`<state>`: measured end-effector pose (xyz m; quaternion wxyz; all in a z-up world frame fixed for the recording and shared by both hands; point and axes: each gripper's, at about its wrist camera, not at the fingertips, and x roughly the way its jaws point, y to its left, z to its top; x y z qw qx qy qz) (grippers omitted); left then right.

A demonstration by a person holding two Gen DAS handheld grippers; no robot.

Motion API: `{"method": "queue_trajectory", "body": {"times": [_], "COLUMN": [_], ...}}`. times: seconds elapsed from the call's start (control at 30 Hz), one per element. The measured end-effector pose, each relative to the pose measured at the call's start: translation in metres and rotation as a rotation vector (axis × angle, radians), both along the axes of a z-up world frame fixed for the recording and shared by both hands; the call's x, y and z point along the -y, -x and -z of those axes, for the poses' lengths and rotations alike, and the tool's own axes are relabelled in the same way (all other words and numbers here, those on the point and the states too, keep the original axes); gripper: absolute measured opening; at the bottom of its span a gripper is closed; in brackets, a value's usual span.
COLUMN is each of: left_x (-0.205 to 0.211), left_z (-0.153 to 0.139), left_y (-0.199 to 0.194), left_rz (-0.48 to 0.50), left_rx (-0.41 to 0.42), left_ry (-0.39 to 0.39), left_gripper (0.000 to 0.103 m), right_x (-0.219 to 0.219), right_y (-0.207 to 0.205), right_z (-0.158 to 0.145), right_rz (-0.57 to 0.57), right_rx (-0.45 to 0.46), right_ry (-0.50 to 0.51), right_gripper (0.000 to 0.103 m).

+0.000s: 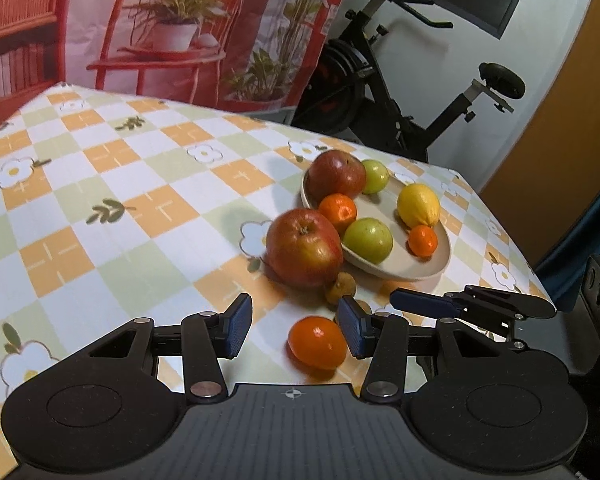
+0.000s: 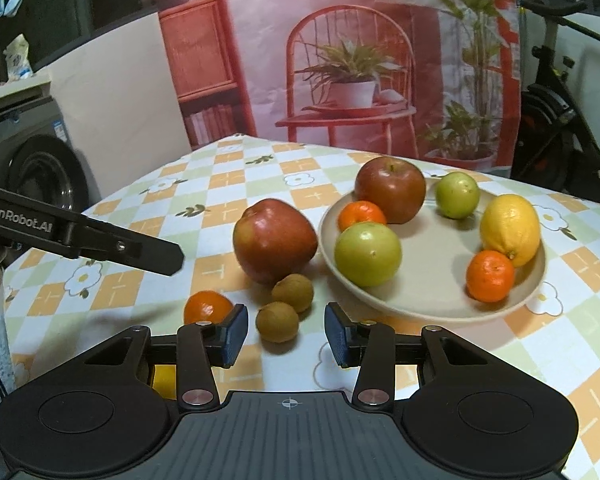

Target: Organize fruits

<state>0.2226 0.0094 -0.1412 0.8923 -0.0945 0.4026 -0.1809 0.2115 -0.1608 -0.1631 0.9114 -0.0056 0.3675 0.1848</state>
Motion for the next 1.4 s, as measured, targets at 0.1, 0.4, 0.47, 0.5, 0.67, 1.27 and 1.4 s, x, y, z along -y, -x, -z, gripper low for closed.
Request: {"method": "queue_trajectory", "body": {"times": [0.1, 0.4, 0.47, 0.5, 0.67, 1.27, 1.4], "left_x": [0.0, -0.003, -0.005, -0.005, -0.01, -0.02, -0.021], "left_z": [0.001, -0.005, -0.005, -0.006, -0.01, -0.013, -0.014], "left_y": [-0.001, 0.009, 0.012, 0.014, 0.026, 0.068, 0.071], "left_rz": [0.001, 0.008, 0.01, 0.01, 0.006, 0.017, 0.019], "left_rx": [-0.009, 0.001, 0.005, 0.008, 0.031, 0.047, 0.045], "left_ry": [0.008, 0.008, 0.006, 0.004, 0.011, 0.051, 0.059], "left_gripper": [0.05, 0.05, 0.05, 0.05, 0.05, 0.044, 0.044], "right_x": [0.002, 0.008, 0.007, 0.006, -0.001, -0.019, -0.024], "right_y": [0.003, 0.027, 0.033, 0.036, 0.047, 0.091, 0.096], "right_z": [-0.002, -0.01, -0.012, -0.014, -0.023, -0.03, -0.03], "right_rz": [0.004, 0.035, 0.032, 0.03, 0.02, -0.007, -0.034], "right_rx": [-0.001, 0.006, 0.011, 0.016, 0.044, 0.068, 0.059], "right_ry": [-0.013, -0.036, -0.038, -0.038, -0.043, -0.023, -0.022], "right_gripper": [0.039, 0.039, 0.04, 0.04, 0.04, 0.04, 0.043]}}
